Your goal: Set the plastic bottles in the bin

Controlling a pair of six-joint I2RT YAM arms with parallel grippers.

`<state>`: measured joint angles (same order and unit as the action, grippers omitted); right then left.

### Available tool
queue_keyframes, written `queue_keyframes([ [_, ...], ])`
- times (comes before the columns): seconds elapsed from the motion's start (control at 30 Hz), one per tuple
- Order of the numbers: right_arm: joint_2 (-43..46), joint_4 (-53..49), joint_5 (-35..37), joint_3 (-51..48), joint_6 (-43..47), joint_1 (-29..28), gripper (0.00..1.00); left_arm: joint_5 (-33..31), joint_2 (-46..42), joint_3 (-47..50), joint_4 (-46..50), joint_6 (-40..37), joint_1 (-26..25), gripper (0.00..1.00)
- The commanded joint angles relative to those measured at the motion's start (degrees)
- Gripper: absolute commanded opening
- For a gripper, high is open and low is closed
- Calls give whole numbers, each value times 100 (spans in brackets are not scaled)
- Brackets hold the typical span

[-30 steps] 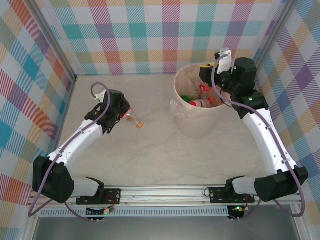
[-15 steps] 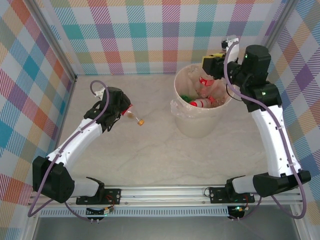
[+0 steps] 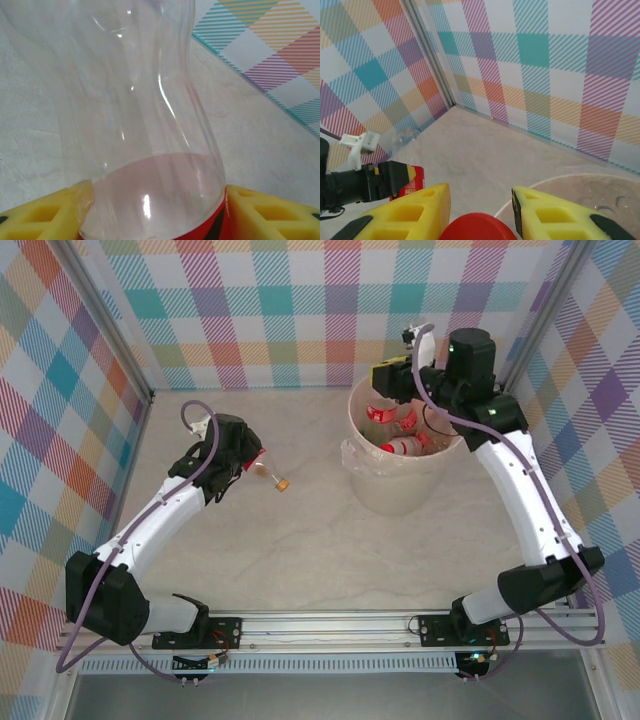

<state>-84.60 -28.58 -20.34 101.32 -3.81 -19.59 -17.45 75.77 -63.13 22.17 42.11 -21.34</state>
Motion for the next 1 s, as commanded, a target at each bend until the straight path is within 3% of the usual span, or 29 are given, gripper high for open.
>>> queue_keyframes([
  [0.0, -115, 8, -112, -213, 179, -54, 27, -55, -73, -76, -82, -132, -37, 61],
  [0.4, -112, -437, 247, -1175, 339, -211, 31, 300, 159, -478, -163, -456, -45, 60],
  [0.53, -136, -682, 291, -775, 333, -211, 41, 682, 271, -794, -284, -645, -95, 60],
  [0.77, -267, -1498, 250, 550, 290, -211, 68, 1393, 294, -1130, -553, -932, -212, 60],
  [0.9, -109, -1704, 200, 802, 182, -218, 72, 1990, 215, -1138, -944, -1023, -212, 60],
  [0.97, -48, -1827, 149, 873, 107, -211, 73, 2651, 152, -1052, -1305, -1454, -212, 59],
])
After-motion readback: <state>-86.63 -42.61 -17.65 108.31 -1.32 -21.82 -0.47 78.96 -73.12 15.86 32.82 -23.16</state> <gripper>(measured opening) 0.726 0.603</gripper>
